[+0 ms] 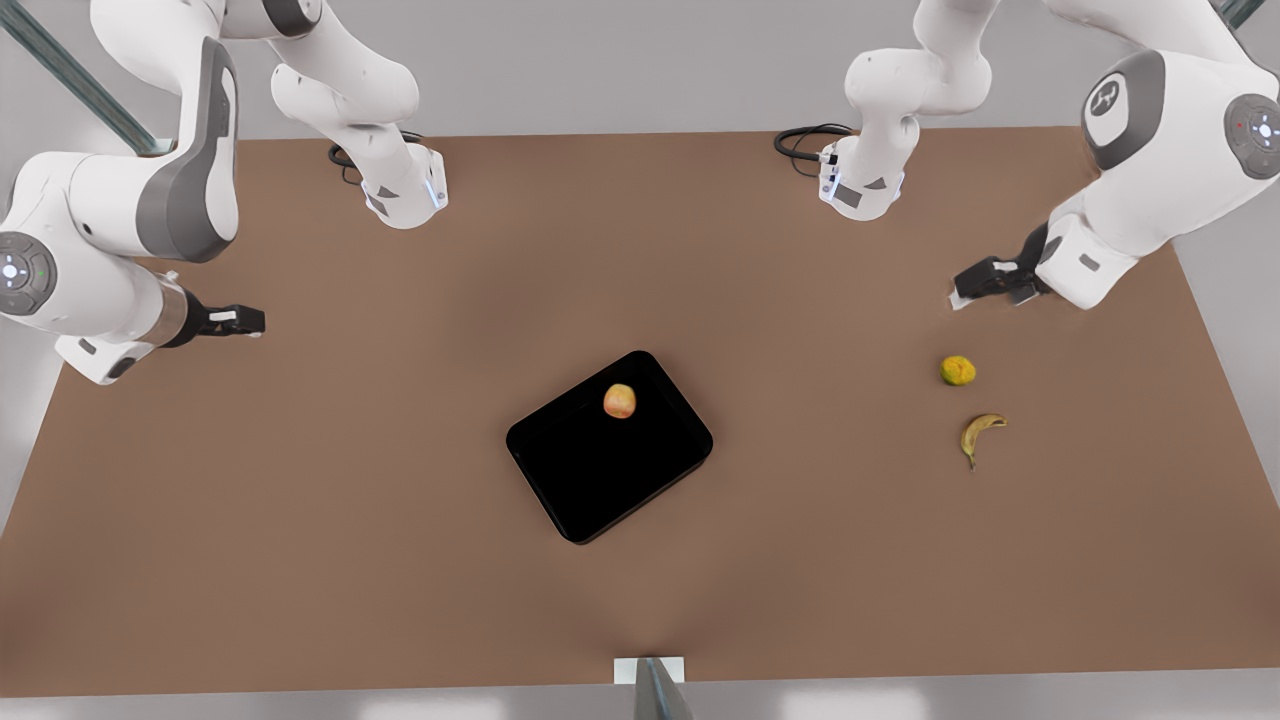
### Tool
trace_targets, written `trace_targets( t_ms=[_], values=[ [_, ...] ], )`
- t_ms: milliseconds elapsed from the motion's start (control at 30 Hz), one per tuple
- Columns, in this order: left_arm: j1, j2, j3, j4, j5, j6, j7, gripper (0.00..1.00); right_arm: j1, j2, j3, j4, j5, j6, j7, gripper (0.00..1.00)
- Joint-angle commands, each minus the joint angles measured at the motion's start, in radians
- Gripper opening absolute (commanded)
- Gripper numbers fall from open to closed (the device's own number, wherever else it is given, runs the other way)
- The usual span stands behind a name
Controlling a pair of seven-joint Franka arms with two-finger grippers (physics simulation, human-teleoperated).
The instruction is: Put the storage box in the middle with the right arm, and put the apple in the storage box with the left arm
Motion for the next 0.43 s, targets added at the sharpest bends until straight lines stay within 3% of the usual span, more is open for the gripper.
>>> trace_targets(
  t_ms=[0, 33, 100, 200, 400],
  values=[
    [-0.067, -0.008, -0.023, 0.003, 0.092, -0.001, -0.003, 1.00, 0.000, 0.000, 0.000, 0.000, 0.000, 0.000, 0.000, 1.00],
    [-0.052, -0.005, -0.026, 0.046, 0.092, -0.085, -0.021, 1.00, 0.000, 0.000, 0.000, 0.000, 0.000, 0.000, 0.000, 1.00],
    [-0.043, 0.204, -0.027, 0.239, 0.109, -0.133, 0.151, 1.00, 0.000, 0.000, -0.002, 0.000, 0.000, 0.000, -0.008, 1.00],
    [-0.083, 0.299, -0.032, 0.330, 0.149, -0.137, 0.151, 1.00, 0.000, 0.003, -0.002, -0.002, 0.000, 0.000, -0.006, 1.00],
    [-0.095, 0.288, -0.041, 0.319, 0.146, -0.125, 0.149, 1.00, 0.000, 0.003, -0.002, 0.000, 0.000, 0.000, -0.008, 1.00]
  ],
)
